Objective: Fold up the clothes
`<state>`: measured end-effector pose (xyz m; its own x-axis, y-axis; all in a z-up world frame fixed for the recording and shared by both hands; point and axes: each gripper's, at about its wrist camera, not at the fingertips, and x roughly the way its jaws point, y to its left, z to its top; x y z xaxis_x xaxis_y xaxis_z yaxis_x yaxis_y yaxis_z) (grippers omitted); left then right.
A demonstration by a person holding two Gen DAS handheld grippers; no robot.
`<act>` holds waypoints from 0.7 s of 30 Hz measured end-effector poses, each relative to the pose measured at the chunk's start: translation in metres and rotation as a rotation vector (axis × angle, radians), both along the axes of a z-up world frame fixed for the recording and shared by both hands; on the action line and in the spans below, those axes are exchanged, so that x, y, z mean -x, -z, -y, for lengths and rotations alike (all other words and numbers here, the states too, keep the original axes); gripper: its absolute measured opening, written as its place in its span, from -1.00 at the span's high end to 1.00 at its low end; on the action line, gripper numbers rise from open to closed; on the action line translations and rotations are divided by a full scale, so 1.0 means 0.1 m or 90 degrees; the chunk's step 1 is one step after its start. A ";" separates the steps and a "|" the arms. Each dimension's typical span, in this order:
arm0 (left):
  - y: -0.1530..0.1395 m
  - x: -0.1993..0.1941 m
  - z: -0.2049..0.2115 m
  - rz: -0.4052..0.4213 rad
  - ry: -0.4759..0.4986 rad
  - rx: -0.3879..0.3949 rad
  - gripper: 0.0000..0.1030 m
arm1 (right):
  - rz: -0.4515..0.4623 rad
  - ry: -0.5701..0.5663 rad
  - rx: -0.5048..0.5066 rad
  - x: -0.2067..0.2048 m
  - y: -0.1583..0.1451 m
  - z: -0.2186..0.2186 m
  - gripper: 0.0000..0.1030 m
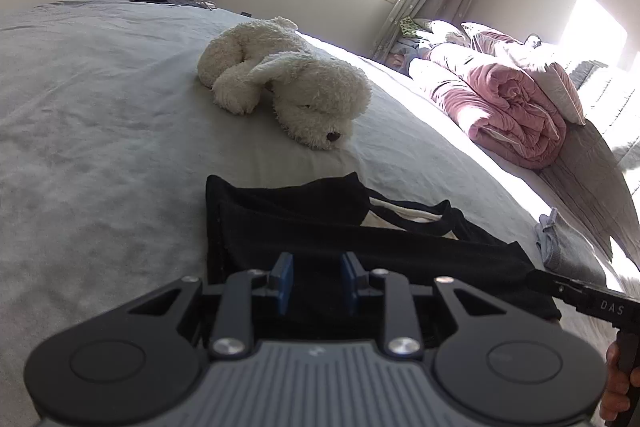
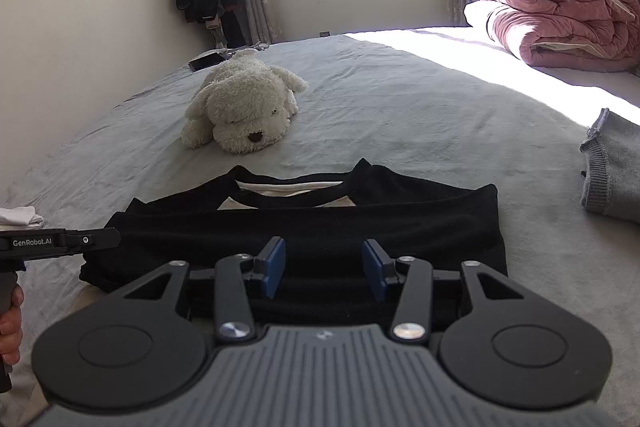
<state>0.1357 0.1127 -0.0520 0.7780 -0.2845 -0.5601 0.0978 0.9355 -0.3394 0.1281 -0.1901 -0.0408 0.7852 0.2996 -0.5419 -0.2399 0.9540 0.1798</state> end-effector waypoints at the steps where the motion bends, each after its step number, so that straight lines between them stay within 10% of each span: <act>1: 0.00 0.02 -0.01 -0.004 -0.003 -0.006 0.47 | -0.001 -0.006 0.002 0.02 0.01 -0.06 0.08; 15: 0.17 -0.02 -0.46 -0.102 -0.089 0.131 0.49 | 0.055 -0.156 0.251 0.27 0.31 -0.62 0.32; 21: 0.17 -0.03 -0.42 -0.100 -0.111 0.133 0.80 | 0.077 -0.159 0.337 0.26 0.41 -0.65 0.68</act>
